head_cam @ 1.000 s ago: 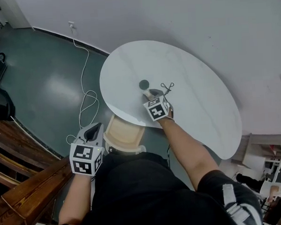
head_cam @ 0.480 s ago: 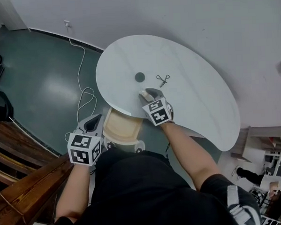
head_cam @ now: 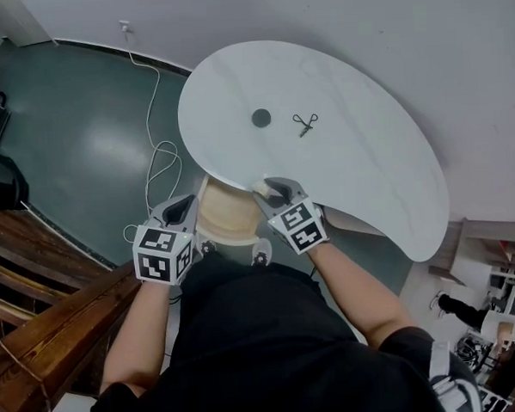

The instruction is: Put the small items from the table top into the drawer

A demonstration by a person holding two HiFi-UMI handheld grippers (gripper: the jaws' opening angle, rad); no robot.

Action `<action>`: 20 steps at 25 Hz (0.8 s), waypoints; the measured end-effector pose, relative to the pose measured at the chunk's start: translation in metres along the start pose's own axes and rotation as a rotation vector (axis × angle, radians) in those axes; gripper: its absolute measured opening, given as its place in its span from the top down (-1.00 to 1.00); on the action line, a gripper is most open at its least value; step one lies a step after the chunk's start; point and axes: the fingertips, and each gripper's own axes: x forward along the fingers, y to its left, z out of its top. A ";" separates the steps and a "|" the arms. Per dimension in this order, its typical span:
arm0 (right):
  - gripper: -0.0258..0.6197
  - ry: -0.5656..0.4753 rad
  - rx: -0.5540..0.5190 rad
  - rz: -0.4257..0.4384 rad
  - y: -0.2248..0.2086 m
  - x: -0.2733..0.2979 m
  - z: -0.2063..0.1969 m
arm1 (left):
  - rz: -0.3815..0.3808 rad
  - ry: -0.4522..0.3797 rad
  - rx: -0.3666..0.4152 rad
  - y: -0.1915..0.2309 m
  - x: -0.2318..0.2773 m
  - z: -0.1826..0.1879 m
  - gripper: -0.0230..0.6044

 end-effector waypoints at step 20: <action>0.45 0.264 -0.332 0.276 0.117 0.126 -0.088 | 0.058 0.043 -0.031 0.035 -0.016 -0.031 0.88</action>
